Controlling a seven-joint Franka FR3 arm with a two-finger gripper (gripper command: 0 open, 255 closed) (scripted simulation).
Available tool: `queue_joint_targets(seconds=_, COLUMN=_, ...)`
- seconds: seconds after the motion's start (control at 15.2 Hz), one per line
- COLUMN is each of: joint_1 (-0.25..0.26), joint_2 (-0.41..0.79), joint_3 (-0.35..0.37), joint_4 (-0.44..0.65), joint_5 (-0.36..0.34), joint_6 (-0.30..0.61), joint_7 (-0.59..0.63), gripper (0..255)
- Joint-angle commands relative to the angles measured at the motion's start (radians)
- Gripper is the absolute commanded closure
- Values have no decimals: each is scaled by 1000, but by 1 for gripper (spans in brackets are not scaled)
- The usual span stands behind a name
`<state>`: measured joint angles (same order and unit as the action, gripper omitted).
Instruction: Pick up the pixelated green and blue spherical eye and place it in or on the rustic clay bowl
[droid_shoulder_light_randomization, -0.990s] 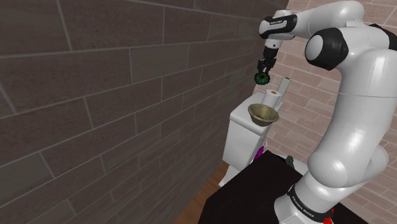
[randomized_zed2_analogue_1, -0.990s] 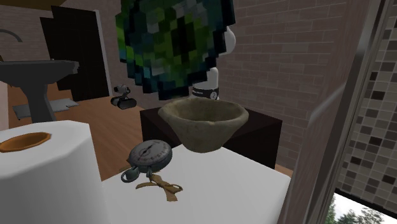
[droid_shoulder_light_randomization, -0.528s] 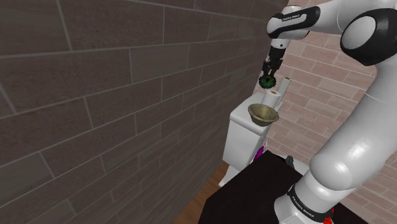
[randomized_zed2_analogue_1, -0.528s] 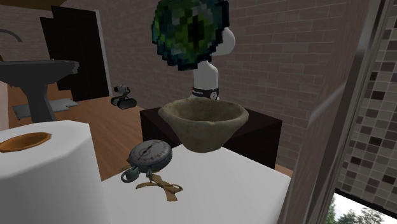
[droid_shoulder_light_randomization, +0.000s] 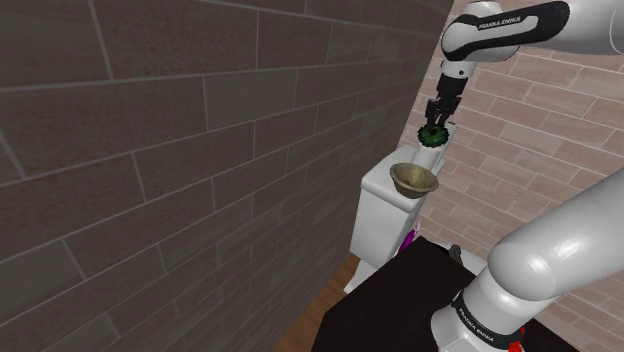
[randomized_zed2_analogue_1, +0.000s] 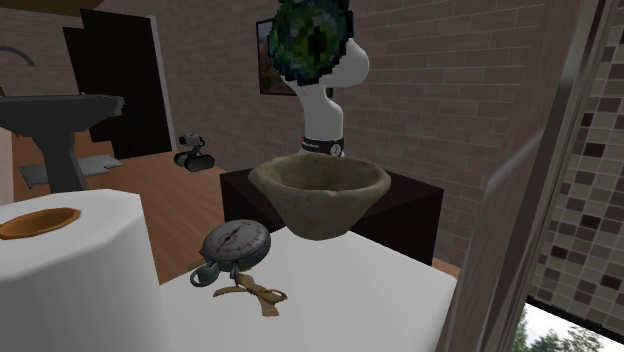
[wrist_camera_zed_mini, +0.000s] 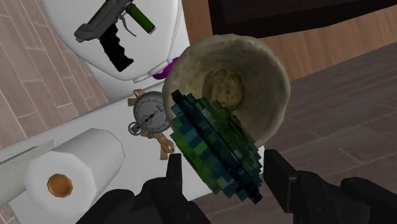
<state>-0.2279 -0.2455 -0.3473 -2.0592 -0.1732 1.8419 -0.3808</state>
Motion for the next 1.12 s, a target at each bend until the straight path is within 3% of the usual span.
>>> queue_joint_targets(seconds=0.0, joint_1=0, joint_2=-43, joint_3=11, joint_4=-53, joint_5=-13, joint_6=10, joint_7=19, gripper=255)
queue_joint_targets(seconds=1.06, joint_1=-6, joint_2=4, joint_3=-9, joint_4=-227, joint_5=-19, joint_6=229, joint_7=30, gripper=255)
